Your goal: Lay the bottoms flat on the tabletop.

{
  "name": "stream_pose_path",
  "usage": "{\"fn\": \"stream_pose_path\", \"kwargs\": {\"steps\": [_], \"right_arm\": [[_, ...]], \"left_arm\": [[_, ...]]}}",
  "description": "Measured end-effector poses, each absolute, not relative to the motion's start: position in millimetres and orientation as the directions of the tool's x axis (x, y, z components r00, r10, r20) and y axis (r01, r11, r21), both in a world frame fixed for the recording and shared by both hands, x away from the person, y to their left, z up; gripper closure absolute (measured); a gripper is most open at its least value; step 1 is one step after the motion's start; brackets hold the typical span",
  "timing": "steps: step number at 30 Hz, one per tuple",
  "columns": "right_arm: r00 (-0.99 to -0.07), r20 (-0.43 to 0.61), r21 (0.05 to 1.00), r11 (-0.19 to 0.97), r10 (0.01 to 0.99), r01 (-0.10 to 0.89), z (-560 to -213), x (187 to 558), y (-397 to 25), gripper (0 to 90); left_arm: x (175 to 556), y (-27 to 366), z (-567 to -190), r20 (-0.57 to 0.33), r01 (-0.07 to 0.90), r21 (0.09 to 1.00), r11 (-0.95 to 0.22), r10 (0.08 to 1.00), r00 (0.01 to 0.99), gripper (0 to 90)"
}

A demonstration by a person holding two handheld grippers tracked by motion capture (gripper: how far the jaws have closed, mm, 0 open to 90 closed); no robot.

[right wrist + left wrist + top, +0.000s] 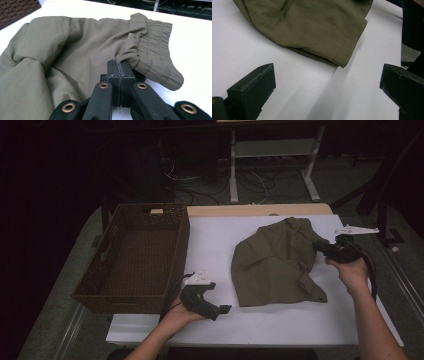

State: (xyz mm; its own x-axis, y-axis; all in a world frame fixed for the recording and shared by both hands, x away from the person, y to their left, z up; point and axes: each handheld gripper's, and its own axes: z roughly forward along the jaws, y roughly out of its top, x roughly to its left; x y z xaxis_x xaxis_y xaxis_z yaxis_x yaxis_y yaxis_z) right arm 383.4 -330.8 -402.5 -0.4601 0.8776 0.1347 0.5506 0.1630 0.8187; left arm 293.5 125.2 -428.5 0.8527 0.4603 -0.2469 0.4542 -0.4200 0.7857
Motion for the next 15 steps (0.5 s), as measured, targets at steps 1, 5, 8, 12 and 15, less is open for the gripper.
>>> {"fn": "stream_pose_path", "kwargs": {"steps": [1,5,8,12,15], "right_arm": [[-0.465,0.131,0.821,0.167,0.876,0.546,-401.9,383.4,-329.7,88.6],[-0.481,0.125,0.826,0.178,0.868,0.535,-398.8,383.1,-324.1,88.7],[-0.497,0.12,0.829,0.189,0.859,0.526,-396.1,382.4,-318.5,88.8],[-0.521,0.109,0.835,0.207,0.847,0.51,-392.2,382.0,-309.4,88.9],[-0.538,0.105,0.839,0.215,0.837,0.499,-390.2,382.0,-302.6,89.0]], "left_arm": [[293.5,125.2,-428.5,-0.247,0.454,0.786,-0.42,0.46,0.853,0.0],[293.5,125.1,-428.5,-0.245,0.452,0.786,-0.422,0.459,0.854,0.0],[293.6,125.2,-428.5,-0.246,0.453,0.786,-0.421,0.459,0.854,0.0],[293.4,124.9,-428.6,-0.247,0.454,0.786,-0.42,0.46,0.853,0.0],[293.6,125.1,-428.5,-0.246,0.453,0.786,-0.421,0.46,0.853,0.0]]}}
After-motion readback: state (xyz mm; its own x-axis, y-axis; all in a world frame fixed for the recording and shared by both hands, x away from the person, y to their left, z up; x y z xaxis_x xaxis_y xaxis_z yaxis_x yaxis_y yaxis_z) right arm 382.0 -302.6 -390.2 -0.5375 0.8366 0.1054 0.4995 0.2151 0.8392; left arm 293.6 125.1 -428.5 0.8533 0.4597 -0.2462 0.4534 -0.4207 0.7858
